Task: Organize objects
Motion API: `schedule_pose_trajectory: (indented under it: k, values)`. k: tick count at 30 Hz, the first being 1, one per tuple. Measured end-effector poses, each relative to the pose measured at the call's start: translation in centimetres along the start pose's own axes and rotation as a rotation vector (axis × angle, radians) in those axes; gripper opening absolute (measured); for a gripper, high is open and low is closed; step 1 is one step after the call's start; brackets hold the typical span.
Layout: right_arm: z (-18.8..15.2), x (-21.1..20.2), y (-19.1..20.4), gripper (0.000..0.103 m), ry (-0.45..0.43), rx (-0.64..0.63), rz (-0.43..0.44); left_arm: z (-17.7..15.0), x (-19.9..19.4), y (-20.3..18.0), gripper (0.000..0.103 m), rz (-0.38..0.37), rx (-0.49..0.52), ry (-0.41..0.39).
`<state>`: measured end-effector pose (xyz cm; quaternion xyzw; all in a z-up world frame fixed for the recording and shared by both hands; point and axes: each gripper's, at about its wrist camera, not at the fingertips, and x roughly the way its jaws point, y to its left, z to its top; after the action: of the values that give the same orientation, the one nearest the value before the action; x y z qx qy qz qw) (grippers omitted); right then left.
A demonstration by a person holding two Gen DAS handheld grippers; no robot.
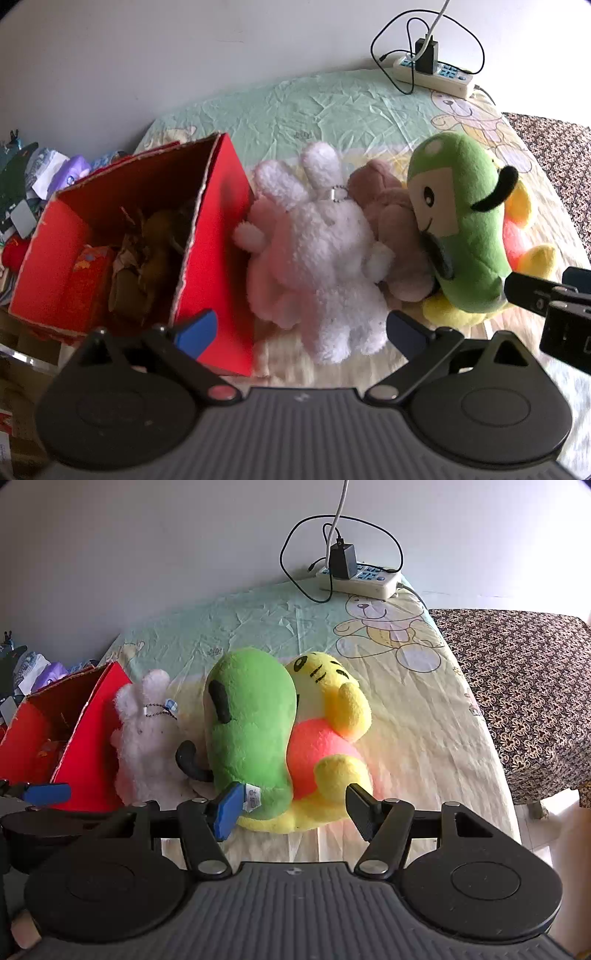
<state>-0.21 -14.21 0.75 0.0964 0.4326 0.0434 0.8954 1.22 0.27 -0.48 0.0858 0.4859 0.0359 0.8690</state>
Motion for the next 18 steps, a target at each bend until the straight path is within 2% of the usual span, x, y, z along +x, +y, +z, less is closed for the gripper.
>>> schedule_pose_trajectory:
  k: [18]
  values:
    - [-0.7,-0.9,0.0,0.065,-0.001,-0.002,0.016,-1.3,-0.9,0.1,0.101,-0.01,-0.011,0.006]
